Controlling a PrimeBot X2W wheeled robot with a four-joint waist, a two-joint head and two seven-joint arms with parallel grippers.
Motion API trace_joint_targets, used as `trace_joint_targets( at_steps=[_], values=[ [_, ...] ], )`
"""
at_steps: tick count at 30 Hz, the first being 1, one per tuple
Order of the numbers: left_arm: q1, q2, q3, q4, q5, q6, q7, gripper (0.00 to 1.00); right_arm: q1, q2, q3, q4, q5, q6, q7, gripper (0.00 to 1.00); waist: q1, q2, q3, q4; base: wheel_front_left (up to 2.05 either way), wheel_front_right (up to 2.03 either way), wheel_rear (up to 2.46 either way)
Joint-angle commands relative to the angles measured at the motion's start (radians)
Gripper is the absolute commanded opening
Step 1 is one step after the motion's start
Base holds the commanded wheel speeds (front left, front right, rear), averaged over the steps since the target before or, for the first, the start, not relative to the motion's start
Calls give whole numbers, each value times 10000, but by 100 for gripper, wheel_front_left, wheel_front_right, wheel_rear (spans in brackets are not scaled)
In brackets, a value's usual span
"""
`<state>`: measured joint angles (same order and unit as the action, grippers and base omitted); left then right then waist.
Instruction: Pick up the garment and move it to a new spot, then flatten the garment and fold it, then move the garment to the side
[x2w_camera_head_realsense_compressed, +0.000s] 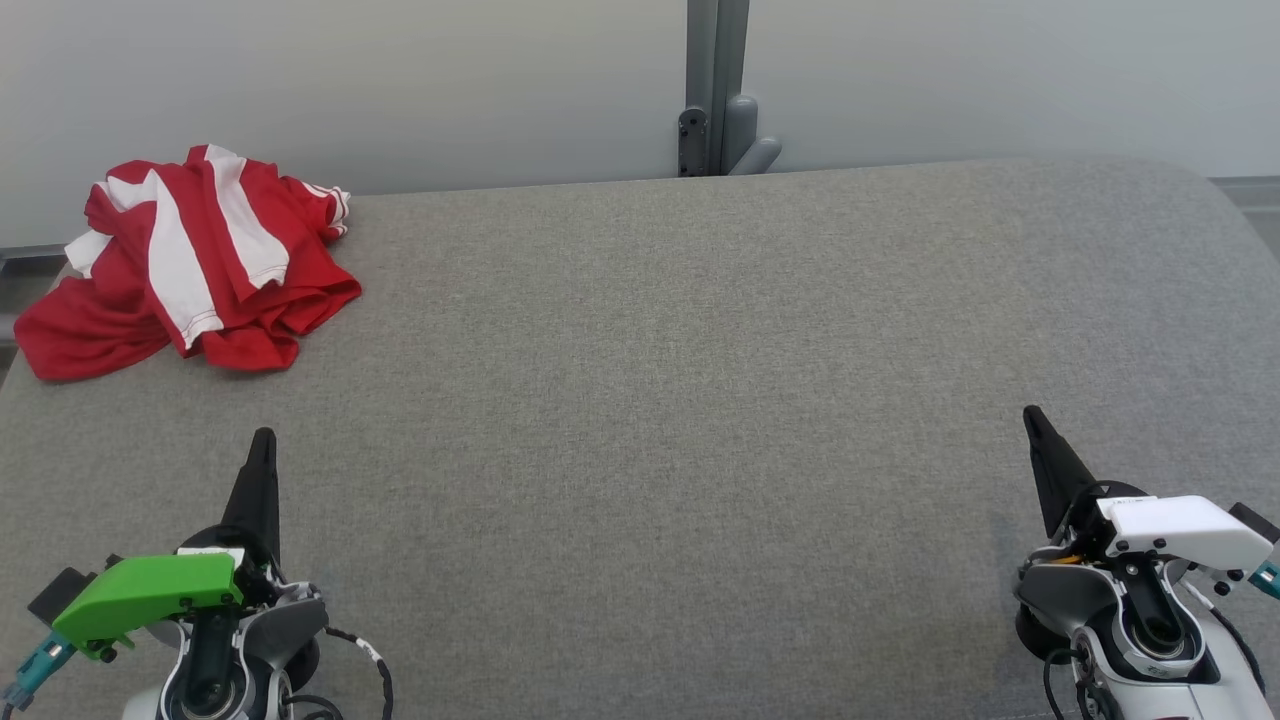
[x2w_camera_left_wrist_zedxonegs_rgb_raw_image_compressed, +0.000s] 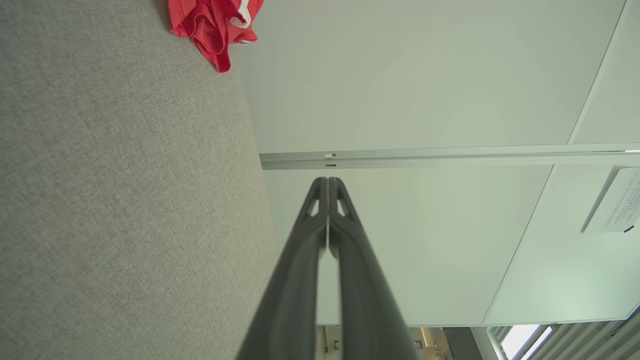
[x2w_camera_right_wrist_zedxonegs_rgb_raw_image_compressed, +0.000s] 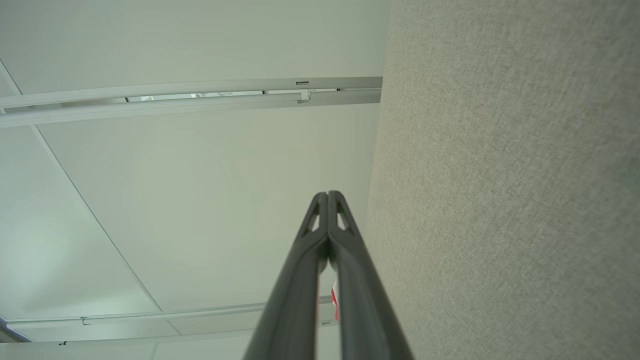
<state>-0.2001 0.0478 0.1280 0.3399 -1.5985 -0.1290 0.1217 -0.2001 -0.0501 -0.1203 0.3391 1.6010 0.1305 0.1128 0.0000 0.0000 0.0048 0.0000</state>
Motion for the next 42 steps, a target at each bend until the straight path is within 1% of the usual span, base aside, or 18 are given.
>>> trace_joint_targets(
  at_steps=[1, 42],
  values=[
    [-109, 51, 20, 2, -32, -61, -22, 0, -98, -6, -1, 17, 11, 4, 12, 0, 0, 0, 0, 0, 0, 0, 0],
    [-110, 52, 20, 2, -32, -61, -22, 0, -99, -6, -1, 17, 11, 5, 12, 0, 0, 0, 0, 0, 0, 0, 0]
  ],
)
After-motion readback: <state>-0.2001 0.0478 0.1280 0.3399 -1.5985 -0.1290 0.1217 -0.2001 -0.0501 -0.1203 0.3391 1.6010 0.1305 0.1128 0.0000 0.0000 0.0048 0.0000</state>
